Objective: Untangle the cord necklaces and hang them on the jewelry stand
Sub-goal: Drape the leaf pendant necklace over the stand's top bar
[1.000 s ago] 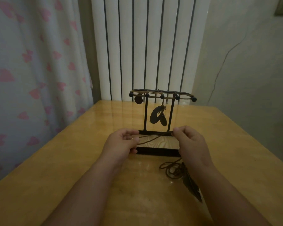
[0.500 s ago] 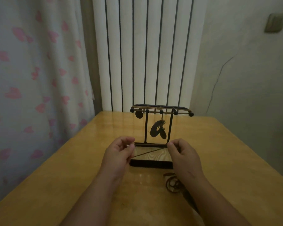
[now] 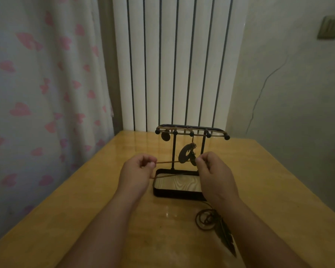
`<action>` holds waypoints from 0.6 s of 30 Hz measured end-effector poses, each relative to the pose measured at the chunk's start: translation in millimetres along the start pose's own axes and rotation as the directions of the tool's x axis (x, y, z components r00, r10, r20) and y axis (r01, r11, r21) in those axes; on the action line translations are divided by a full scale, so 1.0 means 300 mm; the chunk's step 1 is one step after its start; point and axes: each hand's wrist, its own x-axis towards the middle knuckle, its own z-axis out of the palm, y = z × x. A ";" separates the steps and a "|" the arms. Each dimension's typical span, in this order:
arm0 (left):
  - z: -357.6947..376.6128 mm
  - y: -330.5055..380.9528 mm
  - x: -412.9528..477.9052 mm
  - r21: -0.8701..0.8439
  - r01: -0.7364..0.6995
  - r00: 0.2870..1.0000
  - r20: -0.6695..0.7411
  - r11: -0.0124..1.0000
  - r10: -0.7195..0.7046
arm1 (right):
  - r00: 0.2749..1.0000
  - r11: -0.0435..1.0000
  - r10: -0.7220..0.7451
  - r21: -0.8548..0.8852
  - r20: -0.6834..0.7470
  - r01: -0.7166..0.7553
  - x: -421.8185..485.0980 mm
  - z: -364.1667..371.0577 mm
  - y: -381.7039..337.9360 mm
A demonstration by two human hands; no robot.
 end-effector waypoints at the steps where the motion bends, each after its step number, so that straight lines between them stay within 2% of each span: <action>1: -0.003 0.015 0.005 -0.013 -0.021 1.000 -0.014 1.000 0.021 | 1.000 1.000 -0.012 -0.003 -0.021 0.011 0.003 0.005 -0.005; 3: -0.009 0.042 0.014 -0.057 -0.052 0.999 -0.011 0.997 0.051 | 0.998 1.000 -0.015 0.009 -0.064 0.016 0.013 0.008 -0.014; 7: -0.032 0.068 0.036 -0.220 -0.008 0.994 0.102 0.976 0.031 | 0.994 1.000 -0.021 0.010 -0.109 0.022 0.035 0.005 -0.023; 9: -0.035 0.075 0.045 -0.209 -0.014 0.993 0.111 0.978 0.038 | 0.991 0.999 -0.035 0.009 -0.132 0.037 0.045 0.005 -0.028; 13: -0.021 0.108 0.066 -0.165 -0.102 0.995 -0.012 0.981 0.101 | 0.983 0.998 -0.060 0.006 -0.173 0.061 0.063 0.020 -0.052; 18: 0.002 0.139 0.108 -0.200 -0.118 0.987 -0.128 0.973 0.093 | 0.972 0.997 -0.048 0.042 -0.229 0.059 0.098 0.051 -0.083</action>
